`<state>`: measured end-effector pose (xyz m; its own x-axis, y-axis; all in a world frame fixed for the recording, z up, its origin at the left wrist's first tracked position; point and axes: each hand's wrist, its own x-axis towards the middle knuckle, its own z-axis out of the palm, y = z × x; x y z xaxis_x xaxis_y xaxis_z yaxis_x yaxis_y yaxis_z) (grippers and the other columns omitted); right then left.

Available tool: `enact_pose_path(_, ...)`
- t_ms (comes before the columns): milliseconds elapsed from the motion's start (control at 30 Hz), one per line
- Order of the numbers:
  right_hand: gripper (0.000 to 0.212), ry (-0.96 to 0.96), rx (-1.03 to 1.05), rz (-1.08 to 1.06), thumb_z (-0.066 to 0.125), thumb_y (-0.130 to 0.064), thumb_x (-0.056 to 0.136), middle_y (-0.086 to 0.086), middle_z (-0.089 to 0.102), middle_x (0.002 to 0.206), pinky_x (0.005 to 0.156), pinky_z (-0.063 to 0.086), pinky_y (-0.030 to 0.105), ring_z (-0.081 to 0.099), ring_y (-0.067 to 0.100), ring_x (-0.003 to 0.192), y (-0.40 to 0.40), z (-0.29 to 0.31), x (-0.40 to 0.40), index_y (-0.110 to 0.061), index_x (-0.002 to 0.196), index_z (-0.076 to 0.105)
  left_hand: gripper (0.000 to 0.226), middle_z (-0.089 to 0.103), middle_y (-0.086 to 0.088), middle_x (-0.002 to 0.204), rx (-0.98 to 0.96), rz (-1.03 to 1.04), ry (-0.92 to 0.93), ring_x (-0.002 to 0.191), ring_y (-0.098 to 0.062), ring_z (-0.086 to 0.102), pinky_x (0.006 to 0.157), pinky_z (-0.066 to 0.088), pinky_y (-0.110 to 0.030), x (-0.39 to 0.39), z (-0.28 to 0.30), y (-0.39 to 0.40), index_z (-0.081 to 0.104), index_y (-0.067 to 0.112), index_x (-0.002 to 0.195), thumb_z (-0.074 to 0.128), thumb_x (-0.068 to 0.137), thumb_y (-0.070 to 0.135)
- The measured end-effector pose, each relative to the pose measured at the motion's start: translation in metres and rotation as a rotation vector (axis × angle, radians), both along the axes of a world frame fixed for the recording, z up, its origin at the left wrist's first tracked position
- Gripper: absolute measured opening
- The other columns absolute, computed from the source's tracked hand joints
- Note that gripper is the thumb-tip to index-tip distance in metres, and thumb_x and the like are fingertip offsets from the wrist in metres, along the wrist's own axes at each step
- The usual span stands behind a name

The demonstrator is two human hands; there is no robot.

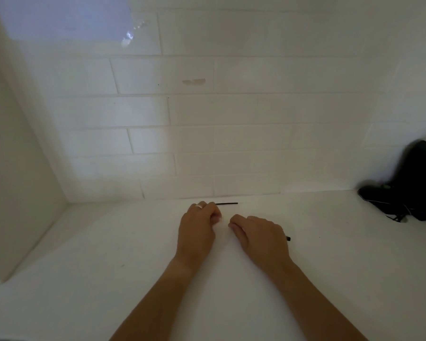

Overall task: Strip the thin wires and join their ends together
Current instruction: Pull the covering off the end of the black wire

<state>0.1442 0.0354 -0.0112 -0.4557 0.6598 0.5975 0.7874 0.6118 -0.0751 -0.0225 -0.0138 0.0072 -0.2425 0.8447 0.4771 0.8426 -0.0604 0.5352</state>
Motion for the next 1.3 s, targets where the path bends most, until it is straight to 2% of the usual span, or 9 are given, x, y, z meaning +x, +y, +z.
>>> enact_pose_path(133, 0.03, 0.075, -0.098, 0.042, 0.033, -0.046, 0.103, -0.005, 0.05, 0.065, 0.046, 0.04, 0.026, 0.049, 0.013, 0.054, 0.0, -0.002, 0.002, -0.03, 0.092, 0.056, 0.013, 0.066, -0.003, 0.089, 0.021, 0.3, -0.06, 0.087, -0.026, 0.06, 0.075, 0.052, -0.042, -0.022, 0.002, 0.003, 0.065, 0.016, 0.088, 0.059, 0.09, 0.004)
enact_pose_path(267, 0.023, 0.126, -0.149, 0.098, 0.045, -0.024, 0.099, -0.006, 0.052, 0.078, 0.059, 0.043, 0.028, 0.051, 0.015, 0.07, 0.005, -0.005, 0.001, -0.026, 0.111, 0.064, 0.011, 0.068, -0.008, 0.098, -0.029, 0.459, -0.06, 0.098, -0.029, 0.059, 0.079, 0.051, -0.041, -0.036, 0.001, 0.011, 0.067, 0.014, 0.098, 0.061, 0.09, 0.01)
enact_pose_path(367, 0.029, 0.114, -0.117, 0.122, 0.056, -0.011, 0.093, -0.006, 0.058, 0.086, 0.067, 0.041, 0.026, 0.052, 0.016, 0.079, 0.008, -0.008, 0.001, -0.022, 0.118, 0.067, 0.012, 0.066, -0.01, 0.102, -0.077, 0.511, -0.057, 0.103, -0.03, 0.055, 0.079, 0.047, -0.039, -0.036, -0.002, 0.016, 0.068, 0.013, 0.098, 0.06, 0.089, 0.012)
enact_pose_path(567, 0.021, 0.098, -0.065, 0.185, 0.061, -0.007, 0.091, -0.01, 0.062, 0.093, 0.077, 0.029, 0.023, 0.055, 0.015, 0.086, 0.008, -0.005, -0.002, -0.025, 0.103, 0.067, 0.016, 0.064, -0.013, 0.104, -0.105, 0.538, -0.028, 0.104, -0.033, 0.054, 0.081, 0.047, -0.041, -0.035, -0.005, 0.02, 0.068, 0.011, 0.099, 0.058, 0.088, 0.013)
enact_pose_path(700, 0.024, 0.116, -0.055, 0.217, 0.067, -0.003, 0.086, -0.007, 0.058, 0.101, 0.088, 0.034, 0.027, 0.055, 0.014, 0.095, 0.009, -0.004, -0.002, -0.024, 0.098, 0.068, 0.016, 0.064, -0.014, 0.104, -0.113, 0.545, -0.011, 0.104, -0.034, 0.054, 0.08, 0.046, -0.042, -0.033, -0.006, 0.022, 0.068, 0.01, 0.099, 0.057, 0.087, 0.012)
enact_pose_path(833, 0.025, 0.123, -0.061, 0.228, 0.067, -0.005, 0.085, -0.007, 0.058, 0.107, 0.09, 0.033, 0.026, 0.055, 0.014, 0.104, 0.007, -0.004, -0.003, -0.028, 0.095, 0.066, 0.028, 0.061, -0.015, 0.112, -0.106, 0.555, -0.005, 0.108, -0.034, 0.052, 0.082, 0.046, -0.041, -0.031, -0.005, 0.021, 0.066, 0.009, 0.111, 0.062, 0.084, 0.012)
enact_pose_path(967, 0.016, 0.133, -0.037, 0.279, 0.054, -0.02, 0.095, -0.012, 0.061, 0.106, 0.089, 0.034, 0.025, 0.056, 0.012, 0.104, 0.004, 0.001, -0.003, -0.029, 0.1, 0.066, 0.04, 0.059, -0.009, 0.112, 0.107, 0.332, 0.044, 0.108, -0.029, 0.053, 0.081, 0.052, -0.039, -0.022, 0.002, 0.022, 0.065, 0.017, 0.115, 0.068, 0.078, 0.004)
enact_pose_path(1133, 0.02, 0.115, 0.011, 0.316, 0.058, -0.014, 0.095, -0.009, 0.06, 0.092, 0.078, 0.04, 0.025, 0.054, 0.014, 0.089, 0.0, 0.005, -0.006, -0.029, 0.108, 0.065, 0.047, 0.062, 0.005, 0.098, 0.202, -0.056, 0.059, 0.096, -0.01, 0.053, 0.079, 0.041, -0.011, -0.006, -0.001, 0.026, 0.073, 0.022, 0.107, 0.06, 0.078, -0.013)
enact_pose_path(1300, 0.012, 0.091, -0.008, 0.242, 0.056, -0.019, 0.098, -0.008, 0.044, 0.075, 0.056, 0.034, 0.023, 0.041, 0.012, 0.068, -0.005, 0.009, -0.006, -0.028, 0.103, 0.062, 0.063, 0.063, 0.006, 0.094, 0.162, -0.182, -0.036, 0.091, -0.008, 0.06, 0.078, 0.052, -0.023, -0.007, -0.004, 0.027, 0.073, 0.023, 0.109, 0.047, 0.073, -0.023)
